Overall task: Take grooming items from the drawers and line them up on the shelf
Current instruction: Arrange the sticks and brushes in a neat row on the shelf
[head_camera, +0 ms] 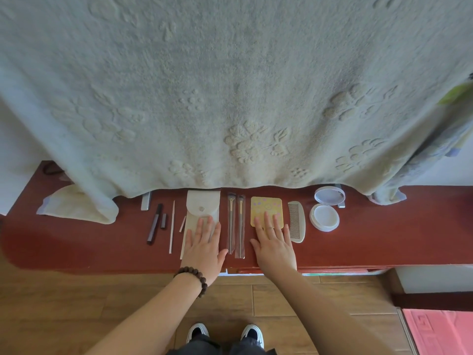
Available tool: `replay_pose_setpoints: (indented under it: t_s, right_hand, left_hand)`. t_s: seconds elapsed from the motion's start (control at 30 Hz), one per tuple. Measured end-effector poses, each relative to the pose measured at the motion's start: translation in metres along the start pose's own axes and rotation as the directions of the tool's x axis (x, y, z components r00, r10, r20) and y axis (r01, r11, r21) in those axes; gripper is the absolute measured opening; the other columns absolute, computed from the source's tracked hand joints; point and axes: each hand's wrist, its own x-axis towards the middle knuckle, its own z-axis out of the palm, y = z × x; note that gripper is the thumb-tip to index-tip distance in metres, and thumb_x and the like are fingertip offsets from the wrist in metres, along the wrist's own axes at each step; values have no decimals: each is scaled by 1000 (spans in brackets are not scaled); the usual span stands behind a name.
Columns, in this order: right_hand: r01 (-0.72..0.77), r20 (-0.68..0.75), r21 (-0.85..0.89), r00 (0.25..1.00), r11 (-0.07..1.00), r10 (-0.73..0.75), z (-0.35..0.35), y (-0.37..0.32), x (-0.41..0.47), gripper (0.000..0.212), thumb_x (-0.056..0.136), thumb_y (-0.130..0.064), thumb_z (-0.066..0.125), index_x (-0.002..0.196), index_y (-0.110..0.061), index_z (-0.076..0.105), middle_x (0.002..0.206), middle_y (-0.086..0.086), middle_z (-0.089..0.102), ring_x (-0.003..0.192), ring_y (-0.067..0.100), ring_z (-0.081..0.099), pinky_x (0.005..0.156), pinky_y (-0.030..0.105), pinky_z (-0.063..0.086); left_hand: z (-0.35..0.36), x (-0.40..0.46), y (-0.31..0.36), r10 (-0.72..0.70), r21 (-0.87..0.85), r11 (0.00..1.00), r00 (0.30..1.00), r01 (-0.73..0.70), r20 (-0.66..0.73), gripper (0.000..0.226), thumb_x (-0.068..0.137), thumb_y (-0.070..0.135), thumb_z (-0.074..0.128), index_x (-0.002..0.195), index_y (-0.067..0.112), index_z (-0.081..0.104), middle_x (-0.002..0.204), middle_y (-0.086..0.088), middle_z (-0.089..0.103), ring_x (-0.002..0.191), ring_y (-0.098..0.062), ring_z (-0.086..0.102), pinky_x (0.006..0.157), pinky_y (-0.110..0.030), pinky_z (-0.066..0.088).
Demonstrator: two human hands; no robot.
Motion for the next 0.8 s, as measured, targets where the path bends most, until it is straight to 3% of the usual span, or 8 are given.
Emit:
replay_pose_setpoints:
  t_s: [0.17,0.3,0.4,0.53,0.6,0.7,0.8]
  right_hand:
    - [148,39,-2,988,989,-148,8,-33,-4,70,81,-54,-15,146,-28,-16,155,-6,-21,143,21,-24,117,44,-12]
    - [183,85,-57,980,981,-178,14,-32,1,81,79,-55,-16,151,-22,-3,159,-6,-11,142,20,-23,113,42,-17]
    - [189,124,-128,977,974,-173,9,-29,2,82,76,-53,-21,150,-23,-7,159,-5,-16,144,21,-22,117,47,-13]
    - [180,149,-157,976,971,-157,3,-24,4,65,91,-50,-3,150,-24,-10,158,-5,-20,144,21,-23,118,48,-9]
    - [193,156,-164,973,967,-168,2,-24,3,66,89,-51,-4,150,-25,-11,157,-5,-22,144,20,-24,119,49,-8]
    - [186,72,-125,981,974,-178,-5,-17,0,68,87,-54,-9,149,-27,-15,154,-4,-28,142,20,-27,119,46,-7]
    - [-19,-91,-2,996,1000,19,-20,18,-4,63,100,-44,21,148,-22,-13,151,-4,-25,144,18,-20,119,39,-7]
  left_hand:
    - [-1,0,0,133,70,989,991,-131,-29,65,99,46,30,152,24,0,159,4,-15,144,-22,-22,117,-50,-5]
    - [1,5,-2,181,130,975,983,-183,28,65,99,47,31,152,26,-1,160,8,-9,145,-19,-19,117,-55,-5]
    - [4,7,-3,169,147,973,984,-177,63,62,100,47,26,151,26,-2,160,9,-6,144,-17,-19,116,-56,-6]
    - [4,4,0,165,136,975,984,-173,71,60,101,45,25,151,25,-1,160,9,-6,145,-18,-19,116,-57,-4]
    - [3,2,2,170,129,976,983,-177,68,60,101,45,25,151,25,1,160,8,-7,145,-19,-19,116,-57,-5]
    - [4,-2,3,168,112,979,984,-173,60,61,100,46,25,151,24,-1,160,7,-9,145,-19,-19,116,-55,-8]
    - [3,-2,1,161,101,981,986,-165,48,63,100,46,25,151,23,-6,160,5,-12,145,-19,-18,116,-52,-8]
